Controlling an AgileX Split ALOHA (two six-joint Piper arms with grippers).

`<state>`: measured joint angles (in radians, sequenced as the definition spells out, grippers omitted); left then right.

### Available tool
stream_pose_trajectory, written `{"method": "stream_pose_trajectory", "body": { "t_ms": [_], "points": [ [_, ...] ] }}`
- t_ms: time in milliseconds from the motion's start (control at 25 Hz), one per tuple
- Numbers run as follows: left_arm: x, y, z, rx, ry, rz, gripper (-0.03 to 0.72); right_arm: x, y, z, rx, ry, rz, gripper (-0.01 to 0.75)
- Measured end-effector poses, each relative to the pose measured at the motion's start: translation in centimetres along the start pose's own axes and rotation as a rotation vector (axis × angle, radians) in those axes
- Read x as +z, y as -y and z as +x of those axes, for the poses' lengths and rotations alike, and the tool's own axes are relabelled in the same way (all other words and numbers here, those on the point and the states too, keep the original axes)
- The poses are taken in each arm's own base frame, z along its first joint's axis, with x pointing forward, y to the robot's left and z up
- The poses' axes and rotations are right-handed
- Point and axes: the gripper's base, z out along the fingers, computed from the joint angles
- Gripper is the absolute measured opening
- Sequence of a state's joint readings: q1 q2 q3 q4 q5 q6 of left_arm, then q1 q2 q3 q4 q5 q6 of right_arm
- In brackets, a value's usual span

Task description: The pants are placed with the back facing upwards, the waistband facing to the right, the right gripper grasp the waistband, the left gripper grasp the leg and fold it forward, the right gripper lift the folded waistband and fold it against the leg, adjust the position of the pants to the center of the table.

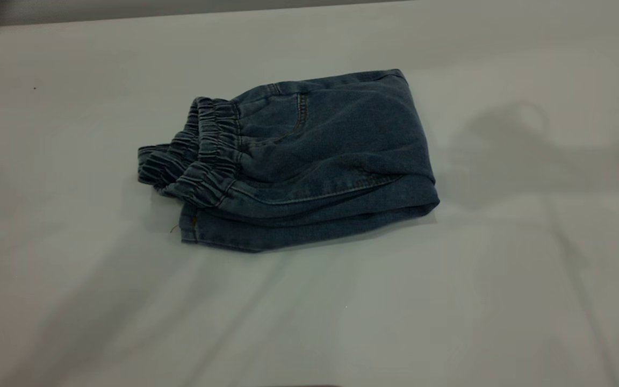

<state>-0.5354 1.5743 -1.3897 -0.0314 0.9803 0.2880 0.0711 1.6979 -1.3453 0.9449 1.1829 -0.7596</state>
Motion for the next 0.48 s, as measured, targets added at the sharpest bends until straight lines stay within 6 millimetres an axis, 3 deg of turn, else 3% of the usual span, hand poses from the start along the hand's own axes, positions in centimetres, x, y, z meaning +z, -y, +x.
{"method": "stream_pose_trajectory", "body": {
  "t_ms": [200, 360, 480],
  "points": [
    [-8.1, 0.9, 2.3, 0.005, 0.082, -0.022, 0.391, -4.6, -4.2, 1.2, -0.051, -0.015, 0.161, 0.489],
    [-12.7, 1.6, 4.7, 0.008, 0.146, -0.039, 0.391, -8.2, -7.0, 2.8, -0.031, 0.007, 0.328, 0.47],
    [-14.6, 2.2, 6.6, 0.004, 0.196, -0.053, 0.391, -10.6, -9.0, 4.3, -0.007, 0.05, 0.443, 0.468]
  ]
}}
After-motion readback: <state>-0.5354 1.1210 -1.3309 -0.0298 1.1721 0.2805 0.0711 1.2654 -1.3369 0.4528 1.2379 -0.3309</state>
